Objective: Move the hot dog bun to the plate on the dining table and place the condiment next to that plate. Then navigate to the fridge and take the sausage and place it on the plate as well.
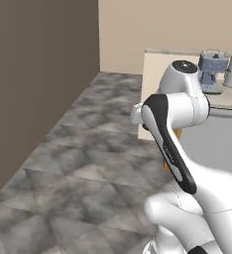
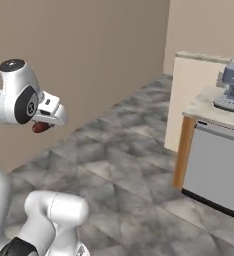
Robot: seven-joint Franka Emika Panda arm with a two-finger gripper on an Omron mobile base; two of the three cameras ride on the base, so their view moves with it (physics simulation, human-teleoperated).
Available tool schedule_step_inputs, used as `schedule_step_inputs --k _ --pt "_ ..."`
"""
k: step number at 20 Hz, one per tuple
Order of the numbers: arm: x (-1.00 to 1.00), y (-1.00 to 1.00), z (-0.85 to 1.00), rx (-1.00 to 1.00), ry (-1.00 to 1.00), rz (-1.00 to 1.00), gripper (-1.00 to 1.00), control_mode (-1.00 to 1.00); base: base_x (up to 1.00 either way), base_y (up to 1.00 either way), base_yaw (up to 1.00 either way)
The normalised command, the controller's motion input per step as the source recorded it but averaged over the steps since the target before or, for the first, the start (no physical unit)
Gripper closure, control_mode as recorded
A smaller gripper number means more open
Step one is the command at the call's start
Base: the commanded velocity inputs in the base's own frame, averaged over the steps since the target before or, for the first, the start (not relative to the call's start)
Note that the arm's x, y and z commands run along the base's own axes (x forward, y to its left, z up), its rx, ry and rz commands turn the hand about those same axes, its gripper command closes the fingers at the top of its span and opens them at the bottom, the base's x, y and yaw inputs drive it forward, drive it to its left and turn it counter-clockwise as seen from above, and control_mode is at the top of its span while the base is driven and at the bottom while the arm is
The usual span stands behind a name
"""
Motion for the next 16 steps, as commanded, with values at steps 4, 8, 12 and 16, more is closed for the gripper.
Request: schedule_step_inputs --k 4,8,12,16 --pt "0.00 0.00 0.00 0.00 0.00 0.00 1.00 1.00 1.00 0.79 -0.30" --pt "0.00 0.00 0.00 0.00 0.00 0.00 1.00 1.00 1.00 0.58 -0.34" --pt "0.00 0.00 0.00 0.00 0.00 0.00 1.00 1.00 1.00 0.51 -0.36" --pt "0.00 0.00 0.00 0.00 0.00 0.00 1.00 1.00 1.00 0.48 -0.37"
